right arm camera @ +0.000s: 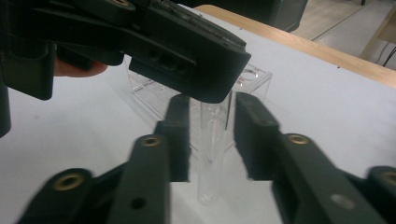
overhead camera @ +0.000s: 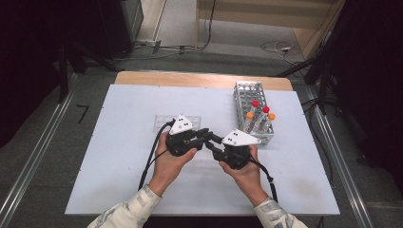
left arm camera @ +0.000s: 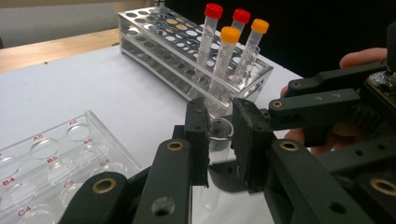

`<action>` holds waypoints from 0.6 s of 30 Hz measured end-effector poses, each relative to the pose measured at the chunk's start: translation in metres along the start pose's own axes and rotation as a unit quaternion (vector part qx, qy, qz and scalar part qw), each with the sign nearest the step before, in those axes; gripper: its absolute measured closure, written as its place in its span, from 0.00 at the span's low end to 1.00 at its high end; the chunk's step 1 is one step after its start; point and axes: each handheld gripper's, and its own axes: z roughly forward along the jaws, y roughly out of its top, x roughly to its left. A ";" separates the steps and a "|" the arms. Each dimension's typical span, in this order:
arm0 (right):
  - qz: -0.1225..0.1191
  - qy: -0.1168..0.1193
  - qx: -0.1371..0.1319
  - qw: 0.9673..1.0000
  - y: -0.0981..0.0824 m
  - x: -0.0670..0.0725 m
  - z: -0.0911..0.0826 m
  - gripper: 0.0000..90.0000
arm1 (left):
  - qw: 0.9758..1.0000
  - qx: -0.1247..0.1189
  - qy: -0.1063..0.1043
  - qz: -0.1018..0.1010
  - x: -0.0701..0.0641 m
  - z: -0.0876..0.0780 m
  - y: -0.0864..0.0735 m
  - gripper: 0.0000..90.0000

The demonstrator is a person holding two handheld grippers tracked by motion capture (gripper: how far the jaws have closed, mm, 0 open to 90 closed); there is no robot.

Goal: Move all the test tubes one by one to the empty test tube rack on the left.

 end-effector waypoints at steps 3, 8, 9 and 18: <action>0.005 0.007 -0.005 1.000 0.000 0.000 0.000 0.54 | 1.000 -0.003 0.001 -0.002 0.002 0.000 0.000 0.86; 0.016 0.010 -0.006 1.000 0.000 -0.001 0.000 0.41 | 1.000 -0.008 0.003 -0.006 0.004 -0.001 0.001 0.86; 0.019 0.009 -0.007 1.000 0.000 -0.001 0.000 0.38 | 1.000 -0.008 0.002 -0.006 0.005 -0.001 0.001 0.87; 0.033 0.009 -0.015 0.999 0.001 -0.004 -0.004 0.31 | 1.000 -0.021 0.005 -0.013 0.010 -0.002 0.009 0.87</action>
